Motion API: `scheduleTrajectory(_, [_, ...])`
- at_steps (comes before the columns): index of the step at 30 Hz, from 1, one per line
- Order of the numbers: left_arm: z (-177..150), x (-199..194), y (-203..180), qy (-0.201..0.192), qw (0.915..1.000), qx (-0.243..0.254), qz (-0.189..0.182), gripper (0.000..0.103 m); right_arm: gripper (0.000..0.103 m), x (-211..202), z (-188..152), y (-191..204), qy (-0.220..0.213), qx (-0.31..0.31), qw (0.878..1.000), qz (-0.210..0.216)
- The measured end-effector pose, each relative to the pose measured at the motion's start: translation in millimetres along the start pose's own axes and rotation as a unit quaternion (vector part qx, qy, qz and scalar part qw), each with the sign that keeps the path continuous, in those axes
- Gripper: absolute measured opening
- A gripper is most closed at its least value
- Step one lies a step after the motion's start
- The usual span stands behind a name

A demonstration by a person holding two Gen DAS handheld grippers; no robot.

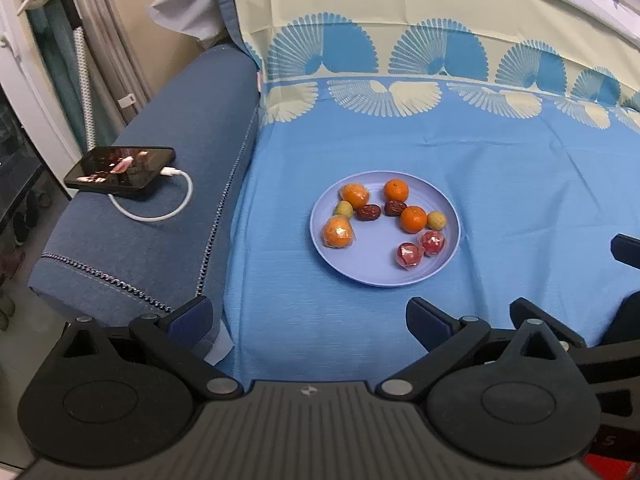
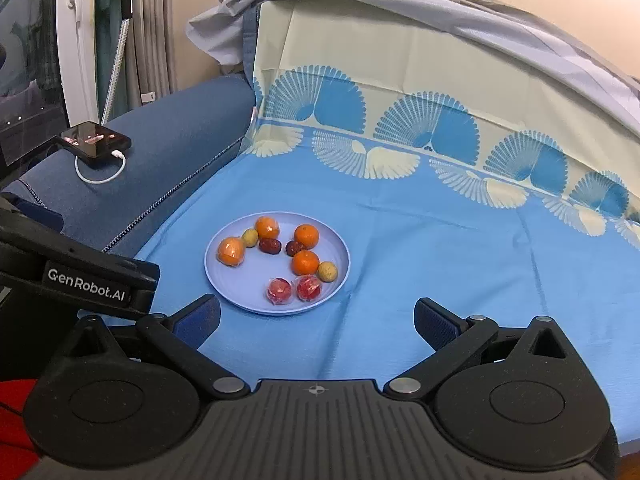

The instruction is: Organize fruits

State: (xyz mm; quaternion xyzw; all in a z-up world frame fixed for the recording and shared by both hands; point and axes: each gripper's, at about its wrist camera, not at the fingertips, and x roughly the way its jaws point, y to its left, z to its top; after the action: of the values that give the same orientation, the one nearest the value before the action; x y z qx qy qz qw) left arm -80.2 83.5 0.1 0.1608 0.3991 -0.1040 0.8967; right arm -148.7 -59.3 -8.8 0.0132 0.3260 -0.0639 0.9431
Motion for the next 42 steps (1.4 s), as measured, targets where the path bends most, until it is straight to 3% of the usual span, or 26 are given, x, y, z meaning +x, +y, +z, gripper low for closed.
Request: scheduleTrajectory(42, [-4, 8, 1, 0.016, 0.9999, 0.001, -0.002, 0.103, 0.102, 5, -1, 4, 0.022, -0.001, 1.000, 0.000])
